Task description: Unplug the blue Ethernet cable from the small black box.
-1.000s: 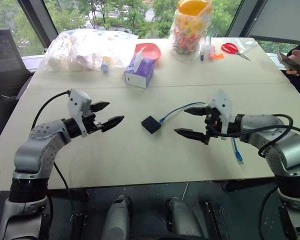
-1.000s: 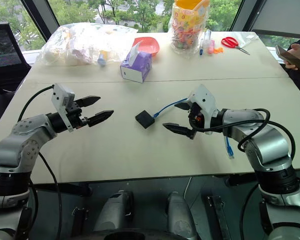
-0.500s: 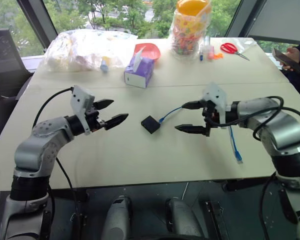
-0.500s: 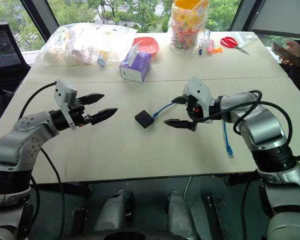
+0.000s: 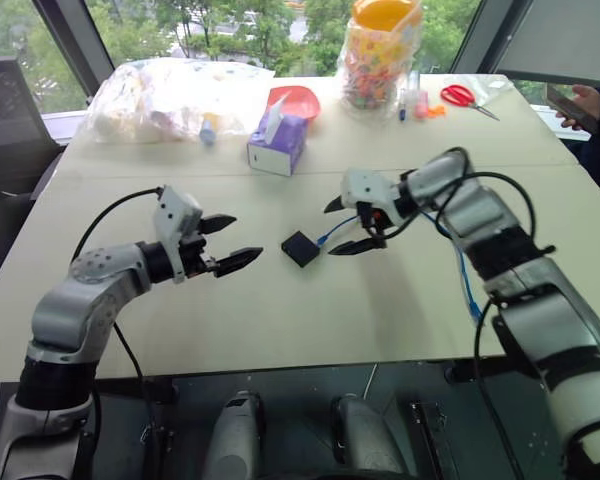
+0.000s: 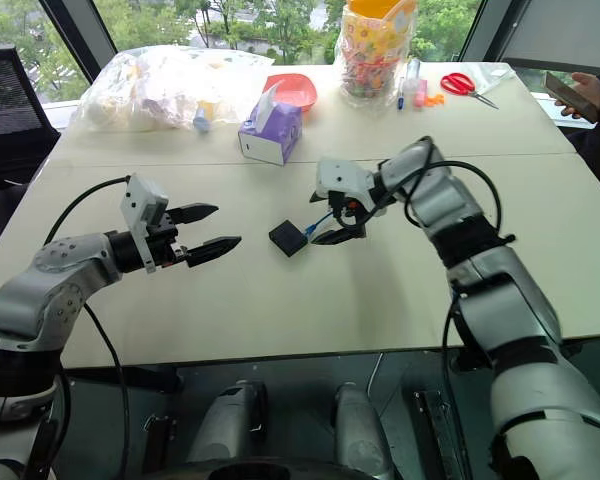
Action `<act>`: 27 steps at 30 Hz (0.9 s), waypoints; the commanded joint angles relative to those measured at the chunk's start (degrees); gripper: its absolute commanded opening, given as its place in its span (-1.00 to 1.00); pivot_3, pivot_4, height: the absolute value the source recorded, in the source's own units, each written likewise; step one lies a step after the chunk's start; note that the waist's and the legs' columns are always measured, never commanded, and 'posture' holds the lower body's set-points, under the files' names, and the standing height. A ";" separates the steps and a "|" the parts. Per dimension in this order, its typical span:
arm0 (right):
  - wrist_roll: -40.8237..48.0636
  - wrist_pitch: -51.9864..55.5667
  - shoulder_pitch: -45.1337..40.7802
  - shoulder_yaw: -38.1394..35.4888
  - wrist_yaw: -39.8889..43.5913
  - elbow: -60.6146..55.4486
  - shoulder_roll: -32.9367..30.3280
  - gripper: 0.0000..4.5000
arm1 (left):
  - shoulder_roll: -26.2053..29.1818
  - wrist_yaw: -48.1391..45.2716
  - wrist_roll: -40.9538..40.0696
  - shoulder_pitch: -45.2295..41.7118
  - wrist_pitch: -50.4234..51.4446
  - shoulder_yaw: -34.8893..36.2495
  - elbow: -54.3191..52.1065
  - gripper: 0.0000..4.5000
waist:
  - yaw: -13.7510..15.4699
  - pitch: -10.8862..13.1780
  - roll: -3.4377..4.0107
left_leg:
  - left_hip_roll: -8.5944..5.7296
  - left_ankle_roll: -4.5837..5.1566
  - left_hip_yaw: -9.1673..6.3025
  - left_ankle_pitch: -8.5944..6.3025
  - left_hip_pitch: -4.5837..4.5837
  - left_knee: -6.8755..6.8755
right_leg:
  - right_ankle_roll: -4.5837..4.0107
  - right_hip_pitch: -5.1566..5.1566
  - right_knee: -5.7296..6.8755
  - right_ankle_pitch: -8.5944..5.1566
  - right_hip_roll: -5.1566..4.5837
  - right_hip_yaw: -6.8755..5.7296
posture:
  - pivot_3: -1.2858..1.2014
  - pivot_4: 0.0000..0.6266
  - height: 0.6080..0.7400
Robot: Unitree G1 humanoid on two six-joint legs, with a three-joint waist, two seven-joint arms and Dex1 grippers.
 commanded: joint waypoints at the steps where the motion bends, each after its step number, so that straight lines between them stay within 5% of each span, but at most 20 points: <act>1: -6.20 -10.15 -4.57 2.12 -0.48 11.20 3.34 1.00 | 0.40 0.89 -0.06 0.76 -1.18 1.93 -3.49 0.99 | 0.06 0.00 0.01 | 0.00 0.00 -0.01 0.00 0.00 -0.01 | 0.00 -0.01 0.01 0.00 0.00 0.00 | 0.03 -0.52 0.92; 11: -17.36 -17.76 -9.66 4.82 -2.07 27.81 10.54 1.00 | 0.40 3.21 -0.22 4.57 -1.48 4.04 -7.01 0.99 | 0.00 0.00 0.02 | 0.00 -0.07 -0.01 0.03 0.30 -0.06 | -0.04 0.19 0.10 -0.02 0.00 0.00 | 0.03 -0.52 0.92; 20: -17.37 -14.98 -10.88 0.64 -0.81 29.58 13.17 -0.87 | 0.23 3.71 -0.11 5.24 -1.52 4.02 -7.45 1.00 | -0.43 -0.02 0.02 | 0.03 -0.18 -0.02 0.09 0.82 -0.07 | -0.19 0.62 0.14 -0.08 0.00 0.00 | 0.03 -0.52 0.92; 27: -14.34 -25.40 -7.25 -5.38 -10.98 19.84 10.45 -0.96 | -2.91 4.51 -5.71 2.07 3.29 5.55 -3.33 1.00 | -0.08 0.00 0.02 | 0.02 -0.18 -0.01 0.09 0.66 -0.13 | -0.16 0.46 0.14 -0.07 0.00 0.01 | 0.03 -0.52 0.92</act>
